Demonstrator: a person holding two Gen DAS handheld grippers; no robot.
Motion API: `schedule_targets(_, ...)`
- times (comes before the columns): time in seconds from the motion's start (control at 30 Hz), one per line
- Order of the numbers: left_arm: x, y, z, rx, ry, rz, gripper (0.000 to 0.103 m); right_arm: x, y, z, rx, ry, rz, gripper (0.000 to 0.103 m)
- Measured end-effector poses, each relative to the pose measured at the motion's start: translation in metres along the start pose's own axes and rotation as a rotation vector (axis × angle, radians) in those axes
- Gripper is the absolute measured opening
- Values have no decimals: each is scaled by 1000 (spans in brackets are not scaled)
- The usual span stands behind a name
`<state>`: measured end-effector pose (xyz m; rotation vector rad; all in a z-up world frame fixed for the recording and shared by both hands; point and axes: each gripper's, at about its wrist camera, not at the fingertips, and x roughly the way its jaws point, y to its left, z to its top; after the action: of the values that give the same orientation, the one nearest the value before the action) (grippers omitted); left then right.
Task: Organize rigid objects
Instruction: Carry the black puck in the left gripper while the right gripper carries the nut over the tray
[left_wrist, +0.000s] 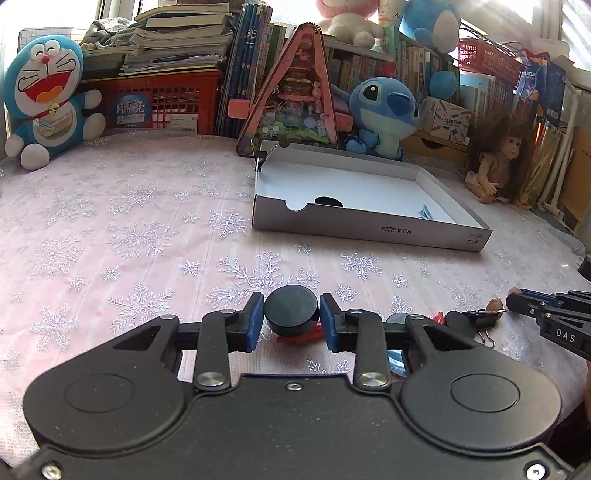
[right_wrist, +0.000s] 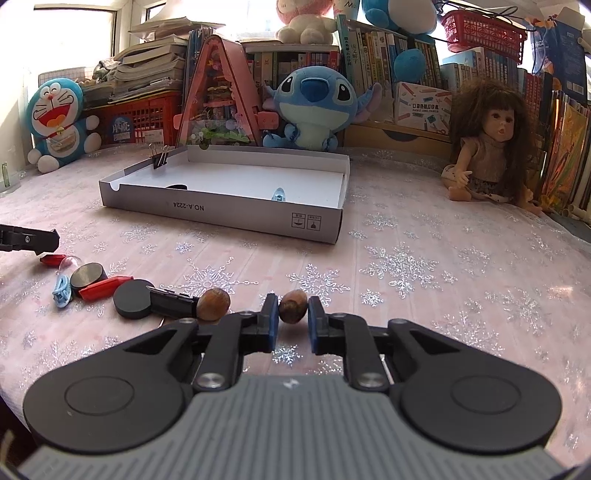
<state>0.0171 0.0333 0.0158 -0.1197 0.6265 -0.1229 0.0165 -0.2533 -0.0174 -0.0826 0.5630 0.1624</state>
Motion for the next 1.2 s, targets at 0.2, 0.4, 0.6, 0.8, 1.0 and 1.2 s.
schedule_targets(0.2,7,-2,25,2,-18,0,30,5,-3,17,12,-4,-8,20)
schedule_targets(0.4,20,-5,61,-4,-50,-5,30,15,-15,44,49,-18,-6,20)
schedule_targets(0.6,45,-12,95,8,-48,-2,30,33,-23,72,72,-17,5,20)
schedule_targets(0.8,84,-16,119,1,-2,17,30,63,-29,98,108,16,32,20)
schedule_targets(1.0,123,-17,130,1,70,40,30,98,-40,112,199,102,89,20)
schedule_targets(1.2,148,-17,126,6,118,62,30,119,-39,115,216,151,104,20)
